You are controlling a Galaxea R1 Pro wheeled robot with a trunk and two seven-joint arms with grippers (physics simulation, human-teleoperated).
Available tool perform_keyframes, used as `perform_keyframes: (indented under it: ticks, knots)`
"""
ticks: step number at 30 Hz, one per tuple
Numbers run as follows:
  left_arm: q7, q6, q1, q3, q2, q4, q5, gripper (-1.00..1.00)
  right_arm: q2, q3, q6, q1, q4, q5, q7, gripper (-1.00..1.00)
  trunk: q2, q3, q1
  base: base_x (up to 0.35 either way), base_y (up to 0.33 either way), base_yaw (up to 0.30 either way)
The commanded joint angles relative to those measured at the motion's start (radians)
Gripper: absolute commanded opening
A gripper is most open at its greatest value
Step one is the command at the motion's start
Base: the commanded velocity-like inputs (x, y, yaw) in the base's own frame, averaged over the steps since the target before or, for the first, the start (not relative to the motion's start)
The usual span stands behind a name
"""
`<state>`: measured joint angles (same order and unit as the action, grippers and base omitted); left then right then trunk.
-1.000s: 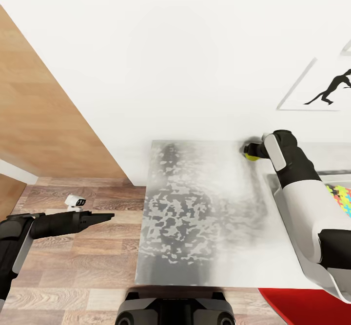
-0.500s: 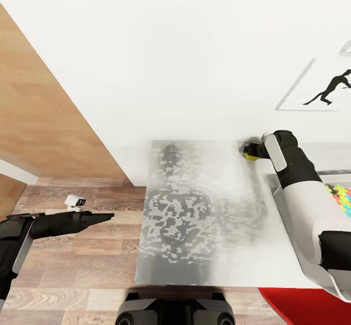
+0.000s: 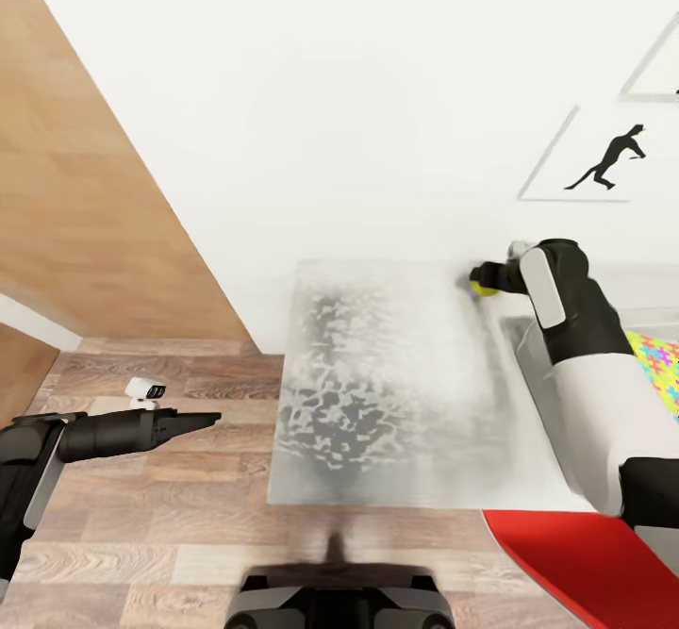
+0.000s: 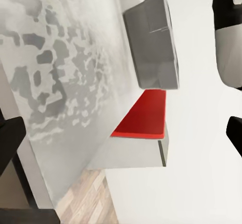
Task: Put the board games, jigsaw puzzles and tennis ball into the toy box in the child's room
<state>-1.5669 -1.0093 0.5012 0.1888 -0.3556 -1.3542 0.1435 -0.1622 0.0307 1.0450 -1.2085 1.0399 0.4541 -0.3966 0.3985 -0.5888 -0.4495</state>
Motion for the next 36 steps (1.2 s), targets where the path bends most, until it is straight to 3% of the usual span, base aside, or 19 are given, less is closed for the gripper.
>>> perform_keyframes:
  ticks: [1, 5, 8, 11, 13, 14, 15, 16, 18, 21, 22, 24, 27, 32, 36]
  knots:
    - [-0.004, -0.011, 0.000, 0.000, 0.000, 0.000, 0.000, 1.00, -0.001, 0.003, 0.002, 0.001, 0.016, 0.028, -0.012, -1.00, 0.002, 0.000, -0.001, -0.054, 0.000, 0.000]
    - [-0.004, -0.011, 0.000, 0.000, -0.001, 0.000, 0.000, 1.00, -0.002, 0.003, 0.002, 0.013, 0.058, 0.101, -0.013, -1.00, 0.002, 0.007, -0.001, -0.025, 0.000, 0.000]
    - [-0.004, -0.011, 0.000, 0.000, -0.002, 0.000, 0.001, 1.00, -0.001, 0.004, 0.002, 0.046, 0.131, 0.211, -0.012, -1.00, 0.002, 0.012, -0.001, -0.006, 0.000, 0.000]
    - [-0.004, -0.011, 0.000, 0.000, -0.002, 0.000, 0.001, 1.00, -0.001, 0.004, 0.002, 0.088, 0.207, 0.290, -0.012, -1.00, 0.002, 0.017, -0.001, -0.002, 0.000, 0.000]
    - [-0.004, -0.011, 0.000, 0.000, -0.002, 0.000, 0.001, 1.00, -0.001, 0.003, 0.002, 0.171, 0.317, 0.427, -0.012, -1.00, 0.002, 0.020, -0.001, 0.000, 0.000, 0.000]
    - [-0.004, -0.011, 0.000, 0.000, -0.002, 0.000, 0.001, 1.00, -0.001, 0.003, 0.002, 0.234, 0.380, 0.522, -0.012, -1.00, 0.002, 0.022, -0.001, 0.000, 0.000, 0.000]
    - [-0.004, -0.011, 0.000, 0.000, -0.002, 0.000, 0.001, 1.00, 0.000, 0.003, 0.002, 0.262, 0.407, 0.560, -0.012, -1.00, 0.002, 0.023, -0.001, 0.000, 0.000, 0.000]
    - [-0.004, -0.011, 0.000, 0.000, -0.002, 0.000, 0.001, 1.00, 0.000, 0.003, 0.002, 0.338, 0.470, 0.654, -0.012, -1.00, 0.002, 0.025, -0.001, 0.000, 0.000, 0.000]
    - [-0.004, -0.011, 0.000, 0.000, -0.002, 0.000, 0.001, 1.00, 0.001, 0.002, 0.002, 0.436, 0.513, 0.749, -0.008, -1.00, 0.002, 0.028, -0.001, 0.000, 0.000, 0.000]
    - [-0.004, -0.011, 0.000, 0.000, -0.002, 0.000, 0.002, 1.00, 0.007, -0.008, 0.002, 0.538, 0.532, 0.832, 0.057, -1.00, 0.002, 0.033, -0.001, 0.000, 0.000, 0.000]
    - [-0.004, -0.011, 0.000, 0.000, -0.002, 0.000, 0.002, 1.00, 0.009, -0.011, 0.002, 0.575, 0.535, 0.850, 0.115, -1.00, 0.002, 0.035, -0.001, 0.000, 0.000, 0.000]
    - [-0.004, -0.011, 0.000, 0.000, -0.002, 0.000, 0.002, 1.00, 0.012, -0.014, 0.002, 0.664, 0.540, 0.869, 0.307, -1.00, 0.002, 0.038, -0.001, 0.000, 0.000, 0.000]
    - [-0.004, -0.011, 0.000, 0.000, -0.002, 0.000, 0.002, 1.00, 0.013, -0.015, -0.017, 0.749, 0.542, 0.872, 0.472, -1.00, 0.002, 0.043, -0.001, 0.000, 0.000, 0.000]
    - [-0.004, -0.011, 0.000, 0.000, -0.001, 0.000, 0.002, 1.00, 0.005, -0.015, -0.149, 0.858, 0.543, 0.874, 0.637, -1.00, 0.002, 0.051, -0.001, -0.050, 0.000, 0.000]
    - [-0.004, -0.011, 0.000, 0.001, -0.001, 0.000, 0.002, 1.00, 0.005, -0.012, -0.186, 0.902, 0.543, 0.864, 0.758, -1.00, 0.002, 0.058, -0.001, -0.108, 0.000, 0.000]
